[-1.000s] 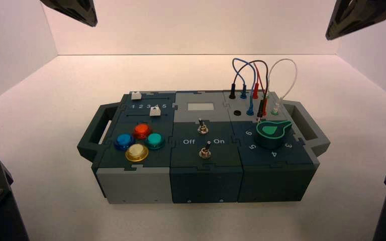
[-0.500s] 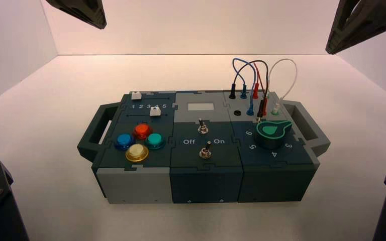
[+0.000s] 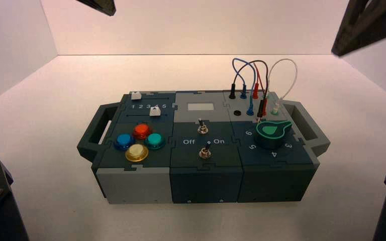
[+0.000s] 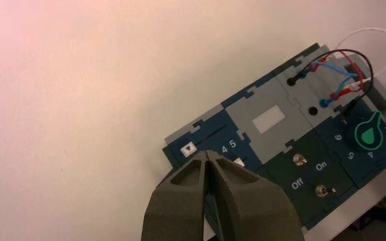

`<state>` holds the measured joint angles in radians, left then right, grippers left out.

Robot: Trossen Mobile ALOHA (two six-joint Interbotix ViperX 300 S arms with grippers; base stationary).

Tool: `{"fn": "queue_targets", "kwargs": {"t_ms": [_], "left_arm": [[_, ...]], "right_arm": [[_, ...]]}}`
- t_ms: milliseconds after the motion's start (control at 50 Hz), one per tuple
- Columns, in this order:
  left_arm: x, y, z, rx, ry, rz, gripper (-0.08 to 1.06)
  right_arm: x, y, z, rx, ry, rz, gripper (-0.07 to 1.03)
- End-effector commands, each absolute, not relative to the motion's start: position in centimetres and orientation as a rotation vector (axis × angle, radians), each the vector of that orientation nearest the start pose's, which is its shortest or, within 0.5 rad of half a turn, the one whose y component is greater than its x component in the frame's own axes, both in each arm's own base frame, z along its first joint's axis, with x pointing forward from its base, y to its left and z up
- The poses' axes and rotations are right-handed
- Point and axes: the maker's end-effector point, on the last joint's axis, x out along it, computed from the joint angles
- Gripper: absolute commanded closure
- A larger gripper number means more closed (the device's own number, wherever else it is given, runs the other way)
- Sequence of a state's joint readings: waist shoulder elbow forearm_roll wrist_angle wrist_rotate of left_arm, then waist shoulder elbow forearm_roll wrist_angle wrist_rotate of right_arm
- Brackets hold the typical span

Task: Turn the knob to position 1.

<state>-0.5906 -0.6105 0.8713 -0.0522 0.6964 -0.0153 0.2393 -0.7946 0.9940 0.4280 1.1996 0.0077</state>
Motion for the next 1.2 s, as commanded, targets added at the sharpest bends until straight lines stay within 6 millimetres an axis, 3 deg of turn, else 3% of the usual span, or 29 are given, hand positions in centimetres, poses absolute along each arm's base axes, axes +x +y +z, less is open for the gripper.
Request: {"fn": "queue_targets", "kwargs": {"t_ms": [20, 620, 1200], "left_arm": [[22.7, -16.1, 20.0, 0.202, 0.903, -0.558, 1.01], [21.3, -18.6, 18.6, 0.254, 0.949, -0.642, 1.01], [21.0, -18.9, 18.5, 0.263, 0.949, -0.657, 1.01]], "right_arm": [[13.4, 10.5, 15.1, 0.258, 1.472, 0.407, 0.99], [13.7, 11.8, 10.5, 0.194, 1.587, 0.399, 0.99], [14.9, 11.3, 6.8, 0.145, 1.659, 0.322, 0.98]]}}
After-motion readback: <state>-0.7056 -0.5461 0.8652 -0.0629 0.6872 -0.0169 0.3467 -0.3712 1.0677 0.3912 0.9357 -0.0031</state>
